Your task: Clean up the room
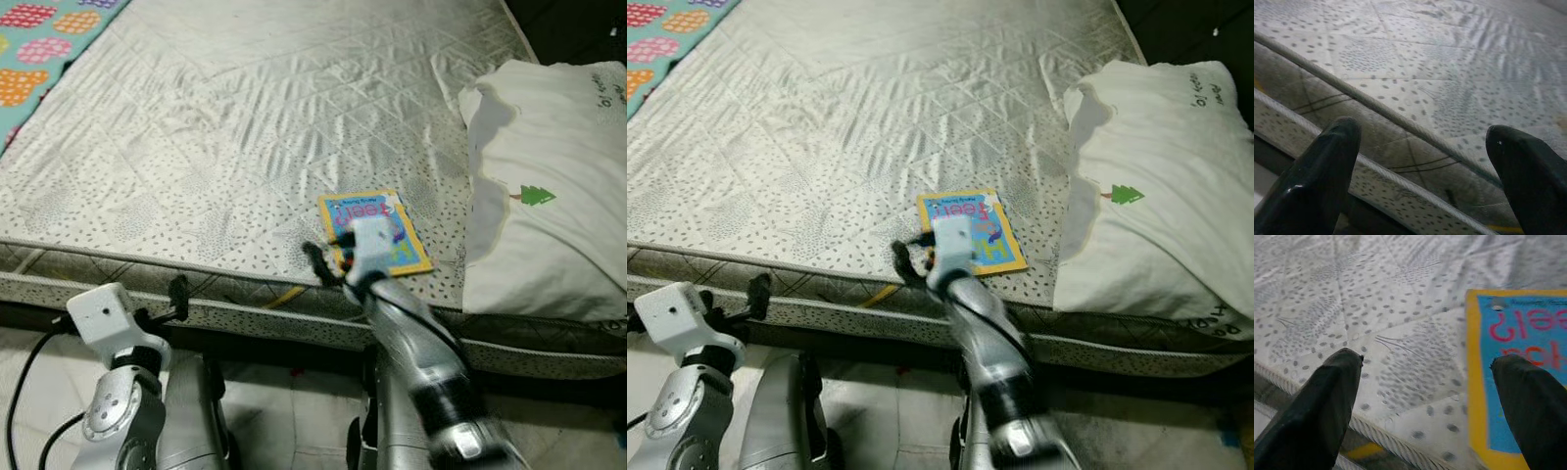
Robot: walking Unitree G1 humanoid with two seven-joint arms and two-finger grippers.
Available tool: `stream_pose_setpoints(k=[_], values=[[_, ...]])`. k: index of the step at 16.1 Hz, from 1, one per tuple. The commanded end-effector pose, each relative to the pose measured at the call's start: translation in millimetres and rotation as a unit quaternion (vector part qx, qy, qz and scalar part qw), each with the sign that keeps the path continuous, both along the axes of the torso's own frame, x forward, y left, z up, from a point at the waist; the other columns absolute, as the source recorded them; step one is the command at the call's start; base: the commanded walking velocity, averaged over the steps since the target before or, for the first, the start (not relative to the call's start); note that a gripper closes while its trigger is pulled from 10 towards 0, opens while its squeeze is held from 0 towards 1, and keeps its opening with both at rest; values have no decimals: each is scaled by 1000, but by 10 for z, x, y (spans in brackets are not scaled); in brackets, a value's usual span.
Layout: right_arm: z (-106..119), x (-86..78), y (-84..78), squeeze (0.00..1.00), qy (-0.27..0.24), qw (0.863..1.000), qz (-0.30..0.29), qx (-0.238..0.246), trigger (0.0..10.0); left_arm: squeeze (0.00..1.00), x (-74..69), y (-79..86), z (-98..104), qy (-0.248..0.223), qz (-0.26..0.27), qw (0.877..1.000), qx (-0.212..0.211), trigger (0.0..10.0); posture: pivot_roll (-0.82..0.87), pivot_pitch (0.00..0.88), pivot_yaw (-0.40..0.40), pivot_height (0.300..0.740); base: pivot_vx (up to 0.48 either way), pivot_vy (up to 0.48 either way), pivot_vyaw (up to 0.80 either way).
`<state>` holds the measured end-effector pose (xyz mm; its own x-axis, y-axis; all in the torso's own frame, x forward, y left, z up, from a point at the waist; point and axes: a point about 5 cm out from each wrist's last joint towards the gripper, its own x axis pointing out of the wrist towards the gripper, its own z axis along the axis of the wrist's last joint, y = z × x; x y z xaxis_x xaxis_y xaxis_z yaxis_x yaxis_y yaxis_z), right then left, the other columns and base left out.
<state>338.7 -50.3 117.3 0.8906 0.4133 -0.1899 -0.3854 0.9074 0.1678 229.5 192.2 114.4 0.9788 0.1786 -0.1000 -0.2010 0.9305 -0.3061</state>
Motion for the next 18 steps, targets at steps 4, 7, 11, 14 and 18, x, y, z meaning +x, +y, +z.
stream_pose_setpoints(k=[4,7,11,14,18], values=[[-63,133,141,0,49,997,-52,-12,10000,0,-74,-96,-9,17,-24,999,-23,10000,74,210,-72,521,0,0,0],[-33,215,54,0,42,994,-97,-22,10000,0,-114,-76,-16,26,-22,999,-27,10000,81,216,-75,521,0,0,0],[-115,282,-274,0,52,979,-191,-51,10000,0,-152,-100,-41,40,-28,998,-35,10000,86,222,-76,521,0,0,0],[-206,272,-424,0,60,968,-227,-85,10000,0,-157,-109,-53,49,-32,997,-39,10000,82,222,-73,521,0,0,0],[-272,239,-590,0,59,951,-280,-114,10000,0,-143,-125,-52,52,-36,997,-42,10000,84,220,-68,521,0,0,0]])
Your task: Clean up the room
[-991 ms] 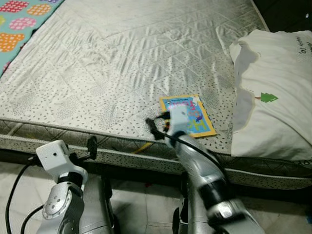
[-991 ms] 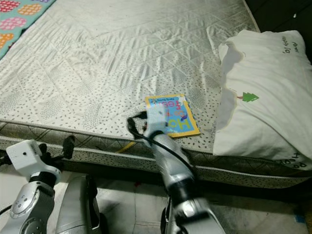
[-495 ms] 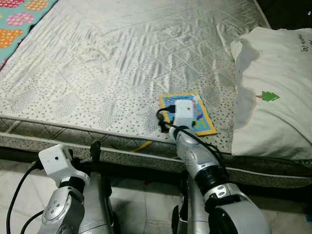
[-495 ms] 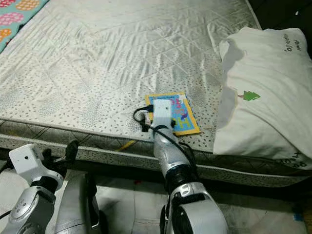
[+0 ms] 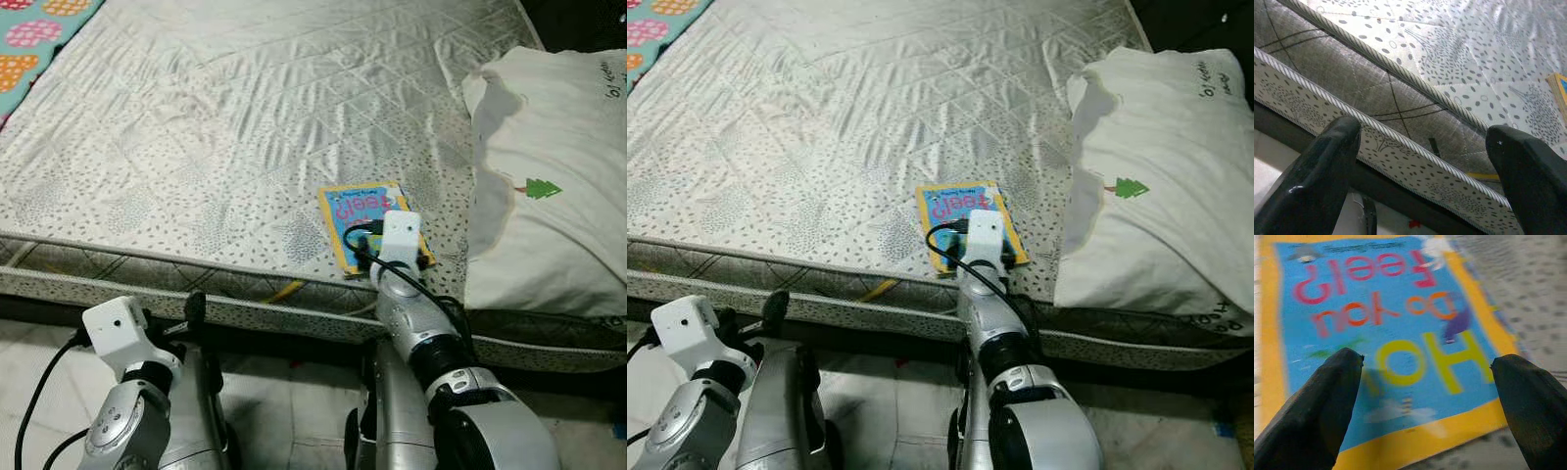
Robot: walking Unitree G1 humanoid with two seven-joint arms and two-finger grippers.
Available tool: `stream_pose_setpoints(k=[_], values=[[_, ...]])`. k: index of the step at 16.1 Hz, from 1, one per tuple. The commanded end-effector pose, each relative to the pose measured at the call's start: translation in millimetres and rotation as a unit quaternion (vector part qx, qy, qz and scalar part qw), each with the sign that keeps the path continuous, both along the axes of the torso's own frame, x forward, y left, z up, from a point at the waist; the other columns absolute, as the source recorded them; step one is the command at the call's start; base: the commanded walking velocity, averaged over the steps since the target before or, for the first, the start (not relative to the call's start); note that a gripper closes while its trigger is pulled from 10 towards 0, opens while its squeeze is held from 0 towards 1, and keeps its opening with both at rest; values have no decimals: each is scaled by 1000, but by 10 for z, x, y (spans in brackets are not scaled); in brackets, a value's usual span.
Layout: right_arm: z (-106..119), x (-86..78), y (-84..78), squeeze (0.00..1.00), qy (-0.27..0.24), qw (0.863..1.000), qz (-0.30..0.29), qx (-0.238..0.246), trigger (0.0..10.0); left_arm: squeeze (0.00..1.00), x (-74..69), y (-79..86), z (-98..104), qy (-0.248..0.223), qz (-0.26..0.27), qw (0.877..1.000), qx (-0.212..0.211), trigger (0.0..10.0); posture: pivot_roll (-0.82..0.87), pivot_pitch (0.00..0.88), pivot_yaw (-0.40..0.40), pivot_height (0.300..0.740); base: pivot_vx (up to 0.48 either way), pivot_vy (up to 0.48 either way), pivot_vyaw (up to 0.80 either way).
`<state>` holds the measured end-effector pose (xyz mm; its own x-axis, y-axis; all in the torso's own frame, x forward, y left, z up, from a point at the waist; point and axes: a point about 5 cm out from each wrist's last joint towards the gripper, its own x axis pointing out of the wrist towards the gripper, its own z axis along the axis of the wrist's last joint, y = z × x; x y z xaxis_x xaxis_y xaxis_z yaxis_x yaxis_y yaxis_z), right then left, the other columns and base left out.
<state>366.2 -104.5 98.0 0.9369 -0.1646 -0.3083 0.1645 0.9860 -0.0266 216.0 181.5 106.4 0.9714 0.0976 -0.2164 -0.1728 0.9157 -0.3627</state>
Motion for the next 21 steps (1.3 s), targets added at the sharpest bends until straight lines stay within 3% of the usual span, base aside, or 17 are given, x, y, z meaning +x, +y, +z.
stream_pose_setpoints(k=[1,6,8,18,21], values=[[-96,-48,-77,0,14,1000,-19,-11,10000,0,-9,-18,21,1,-1,1000,-1,10000,83,220,-67,521,0,0,0],[-190,-90,-96,0,51,998,-41,5,10000,0,-11,-26,-2,9,-3,1000,-5,10000,81,216,-66,521,0,0,0],[-283,-145,-52,0,85,995,-46,37,10000,0,-6,-37,-6,11,-6,1000,-9,10000,81,216,-66,521,0,0,0],[-379,-249,23,0,128,985,-63,95,10000,0,-5,-72,-53,33,-8,999,-39,10000,87,197,-67,521,0,0,0],[-429,-307,134,0,156,977,-45,135,10000,0,1,-101,-50,35,-21,998,-47,10000,86,201,-63,521,0,0,0]])
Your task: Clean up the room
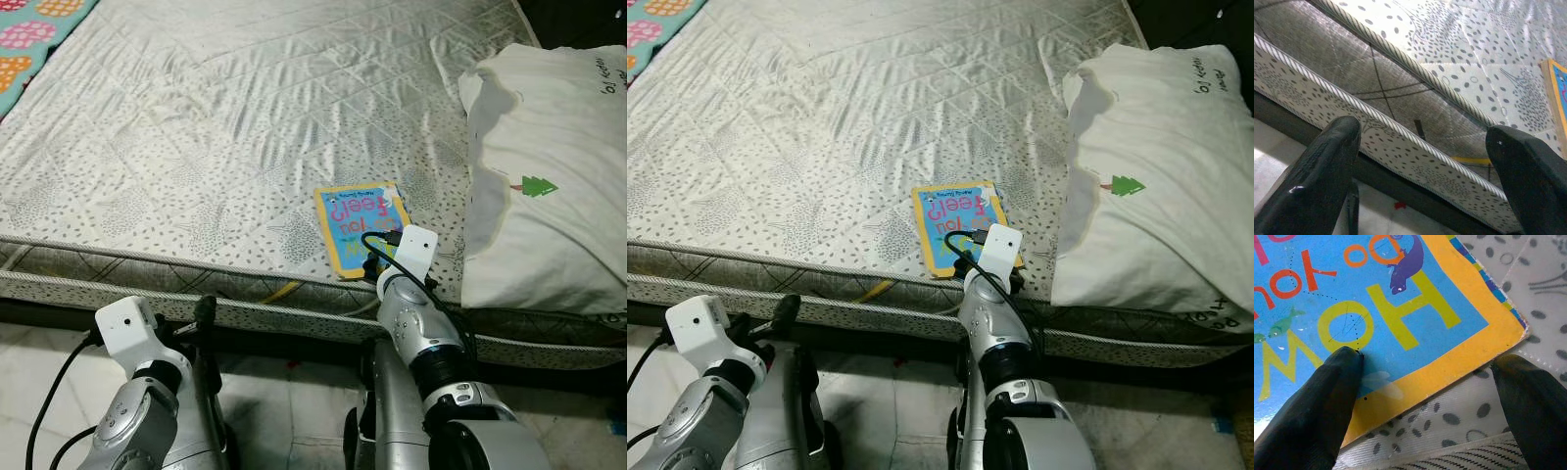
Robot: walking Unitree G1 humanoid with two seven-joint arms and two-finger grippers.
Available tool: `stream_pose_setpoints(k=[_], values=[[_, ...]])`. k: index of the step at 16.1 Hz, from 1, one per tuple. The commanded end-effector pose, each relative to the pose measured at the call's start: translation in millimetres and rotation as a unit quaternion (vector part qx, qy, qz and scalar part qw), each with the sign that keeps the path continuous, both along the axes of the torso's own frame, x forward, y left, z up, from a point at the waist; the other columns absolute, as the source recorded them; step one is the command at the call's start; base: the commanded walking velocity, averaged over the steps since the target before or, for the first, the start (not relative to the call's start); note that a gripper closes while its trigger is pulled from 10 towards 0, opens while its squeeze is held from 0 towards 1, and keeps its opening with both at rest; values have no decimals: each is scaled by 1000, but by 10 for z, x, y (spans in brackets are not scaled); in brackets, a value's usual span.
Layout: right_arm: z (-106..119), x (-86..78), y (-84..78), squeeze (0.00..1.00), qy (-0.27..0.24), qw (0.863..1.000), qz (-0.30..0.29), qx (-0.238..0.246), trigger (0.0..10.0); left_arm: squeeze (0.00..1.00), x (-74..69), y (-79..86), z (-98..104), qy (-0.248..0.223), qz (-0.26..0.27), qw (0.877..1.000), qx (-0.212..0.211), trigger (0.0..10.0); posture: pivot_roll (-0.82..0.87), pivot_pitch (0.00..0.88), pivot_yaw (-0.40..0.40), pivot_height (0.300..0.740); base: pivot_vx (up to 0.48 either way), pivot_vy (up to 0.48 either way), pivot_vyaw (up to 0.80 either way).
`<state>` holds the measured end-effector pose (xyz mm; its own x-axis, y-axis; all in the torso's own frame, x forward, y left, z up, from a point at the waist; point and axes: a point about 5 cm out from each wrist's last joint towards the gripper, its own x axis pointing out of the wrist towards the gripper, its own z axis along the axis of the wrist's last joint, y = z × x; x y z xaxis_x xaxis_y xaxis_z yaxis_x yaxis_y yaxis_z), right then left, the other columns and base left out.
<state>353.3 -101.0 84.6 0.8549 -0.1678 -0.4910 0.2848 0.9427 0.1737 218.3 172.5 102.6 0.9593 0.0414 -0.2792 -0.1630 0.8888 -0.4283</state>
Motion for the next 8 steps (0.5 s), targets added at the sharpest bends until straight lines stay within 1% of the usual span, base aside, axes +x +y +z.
stream_pose_setpoints(k=[1,2,3,5,6,7,8], values=[[-303,-189,141,0,78,996,24,39,10000,0,-20,-25,-7,6,-6,1000,-9,10000,86,201,-63,521,0,0,0],[-320,-203,236,0,83,993,41,79,10000,0,-16,-33,-4,6,-8,1000,-11,10000,86,202,-62,521,0,0,0],[-324,-209,280,0,83,990,44,104,10000,0,-14,-38,-2,6,-10,1000,-13,10000,88,201,-60,521,0,0,0],[-329,-234,396,0,86,985,66,136,10000,0,-15,-47,-2,8,-15,1000,-18,10000,93,202,-58,521,0,0,0],[-330,-240,413,0,87,984,68,139,8235,0,-18,-51,-5,9,-16,1000,-20,10000,93,202,-58,521,0,0,0],[-332,-247,440,0,86,984,72,140,2078,0,-30,-54,-5,11,-18,1000,-21,10000,94,202,-59,521,0,0,0],[-336,-246,430,0,85,985,75,134,1529,0,-33,-52,-5,11,-18,1000,-20,10000,100,202,-60,521,0,0,0]])
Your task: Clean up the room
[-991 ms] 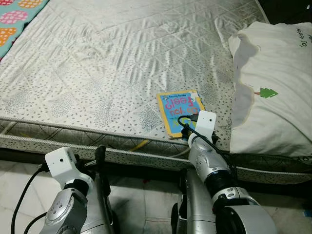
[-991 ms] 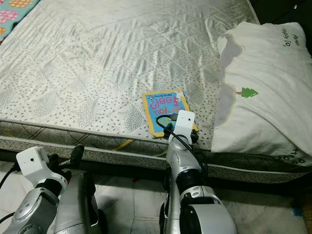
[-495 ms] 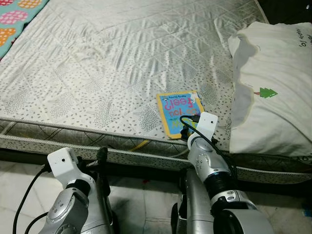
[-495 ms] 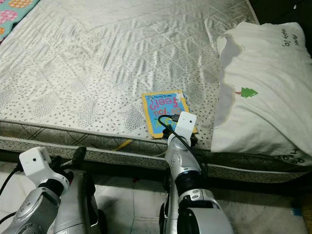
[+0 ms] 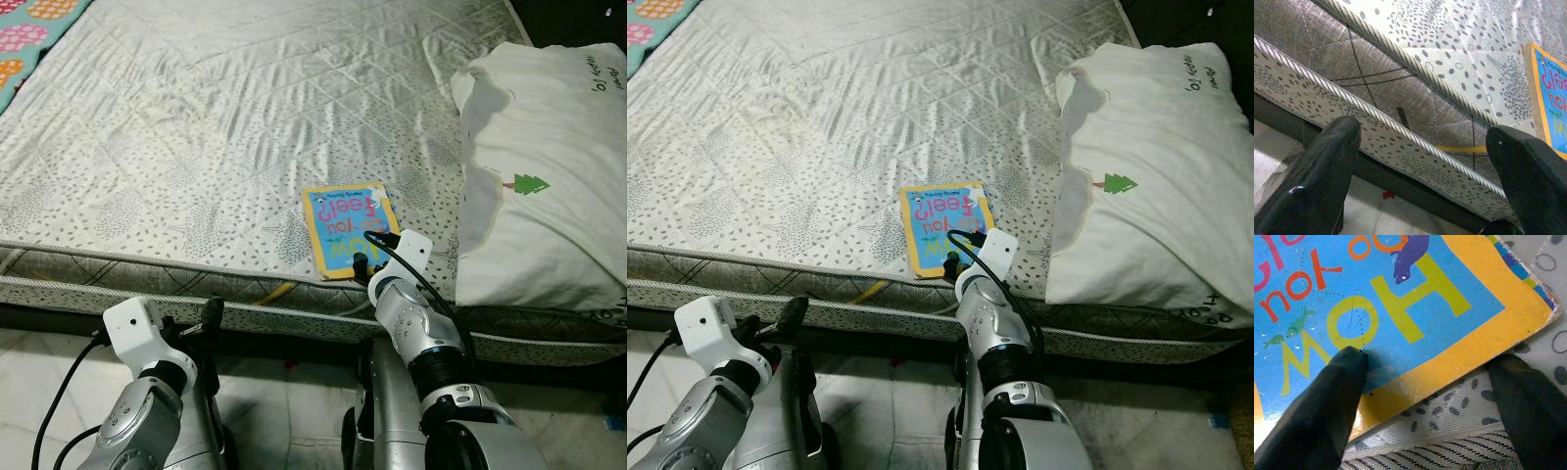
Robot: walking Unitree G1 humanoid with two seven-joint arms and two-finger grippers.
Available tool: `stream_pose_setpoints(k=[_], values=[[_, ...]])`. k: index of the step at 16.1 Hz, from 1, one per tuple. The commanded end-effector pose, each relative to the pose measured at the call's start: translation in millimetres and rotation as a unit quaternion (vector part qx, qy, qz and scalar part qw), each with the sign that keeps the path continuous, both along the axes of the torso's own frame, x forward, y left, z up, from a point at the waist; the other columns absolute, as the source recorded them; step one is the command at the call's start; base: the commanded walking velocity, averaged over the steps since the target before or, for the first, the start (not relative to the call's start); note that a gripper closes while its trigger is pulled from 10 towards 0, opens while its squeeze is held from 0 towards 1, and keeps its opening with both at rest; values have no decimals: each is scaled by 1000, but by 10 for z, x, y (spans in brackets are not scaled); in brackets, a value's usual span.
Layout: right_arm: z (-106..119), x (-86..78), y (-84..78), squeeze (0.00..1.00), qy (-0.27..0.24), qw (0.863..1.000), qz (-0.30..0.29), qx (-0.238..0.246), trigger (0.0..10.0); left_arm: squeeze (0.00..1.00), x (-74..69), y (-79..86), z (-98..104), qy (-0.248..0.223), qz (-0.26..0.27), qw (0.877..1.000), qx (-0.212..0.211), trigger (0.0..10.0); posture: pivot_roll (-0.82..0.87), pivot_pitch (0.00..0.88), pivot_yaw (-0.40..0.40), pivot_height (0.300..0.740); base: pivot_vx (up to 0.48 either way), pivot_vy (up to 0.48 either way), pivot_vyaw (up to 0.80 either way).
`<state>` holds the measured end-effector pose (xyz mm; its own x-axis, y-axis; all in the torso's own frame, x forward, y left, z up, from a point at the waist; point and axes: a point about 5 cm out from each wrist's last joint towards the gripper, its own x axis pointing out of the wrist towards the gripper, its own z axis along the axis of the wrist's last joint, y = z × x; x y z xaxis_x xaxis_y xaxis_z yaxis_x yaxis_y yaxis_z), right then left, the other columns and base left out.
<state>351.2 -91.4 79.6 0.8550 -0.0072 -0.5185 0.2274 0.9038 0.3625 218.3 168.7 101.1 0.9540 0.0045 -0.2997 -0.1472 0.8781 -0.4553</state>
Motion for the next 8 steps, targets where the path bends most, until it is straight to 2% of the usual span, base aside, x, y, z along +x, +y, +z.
stream_pose_setpoints(k=[1,3,4,5,8], values=[[-292,-226,308,0,74,996,50,23,2392,0,-37,-6,11,1,-3,1000,-3,10000,100,202,-60,521,0,0,0],[-294,-217,235,0,70,996,47,11,2549,0,-40,7,8,2,-1,1000,-1,10000,99,202,-60,521,0,0,0],[-298,-217,206,0,69,997,44,7,1686,0,-39,7,7,3,-1,1000,-1,10000,99,202,-60,521,0,0,0],[-307,-223,178,0,70,997,41,6,0,0,-37,3,8,3,-2,1000,-1,10000,98,202,-60,521,0,0,0],[-344,-259,170,0,75,996,40,10,0,0,-33,-3,1,5,-2,1000,-5,10000,97,201,-60,521,0,0,0]])
